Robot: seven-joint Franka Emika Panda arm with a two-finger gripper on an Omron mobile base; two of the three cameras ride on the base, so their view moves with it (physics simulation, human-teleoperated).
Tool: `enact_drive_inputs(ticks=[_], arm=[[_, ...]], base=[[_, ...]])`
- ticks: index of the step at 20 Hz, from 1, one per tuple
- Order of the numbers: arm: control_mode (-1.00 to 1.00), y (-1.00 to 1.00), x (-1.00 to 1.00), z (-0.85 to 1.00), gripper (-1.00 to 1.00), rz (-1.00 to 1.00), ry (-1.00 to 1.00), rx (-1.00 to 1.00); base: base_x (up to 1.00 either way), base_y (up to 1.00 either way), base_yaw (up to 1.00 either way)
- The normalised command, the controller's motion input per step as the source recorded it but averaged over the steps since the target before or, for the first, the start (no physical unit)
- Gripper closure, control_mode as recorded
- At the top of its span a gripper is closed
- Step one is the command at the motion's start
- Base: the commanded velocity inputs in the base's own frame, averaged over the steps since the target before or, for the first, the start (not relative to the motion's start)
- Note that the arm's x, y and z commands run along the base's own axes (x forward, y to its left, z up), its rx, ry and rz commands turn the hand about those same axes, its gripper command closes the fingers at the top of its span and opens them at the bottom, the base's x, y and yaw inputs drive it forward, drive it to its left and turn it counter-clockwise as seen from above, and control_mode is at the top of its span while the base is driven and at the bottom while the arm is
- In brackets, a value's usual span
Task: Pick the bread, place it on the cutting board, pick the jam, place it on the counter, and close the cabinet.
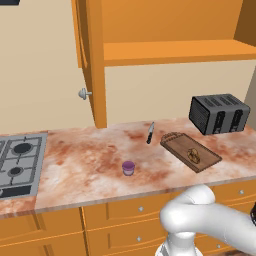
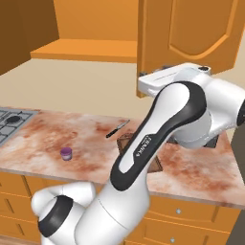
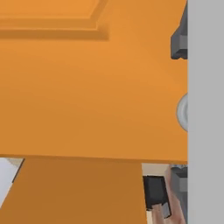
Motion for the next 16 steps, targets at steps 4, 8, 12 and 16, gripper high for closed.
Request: enact_drive_inputs(ticks=[4, 8, 12, 16], arm=[[-1.0, 0.27, 0.24, 0.0, -1.0, -0.08, 0.0, 0.0], [-1.0, 0.25, 0.25, 0.0, -1.0, -0.08, 0.0, 0.0], [-1.0, 0.25, 0.27, 0.0, -1.0, -0.08, 0.0, 0.0], [-1.0, 0.26, 0.3, 0.0, -1.0, -0.07, 0.0, 0.0]], base=[[0.0, 0.0, 0.0], [0.0, 0.0, 0.0], [0.0, 0.0, 0.0], [0.0, 0.0, 0.0]])
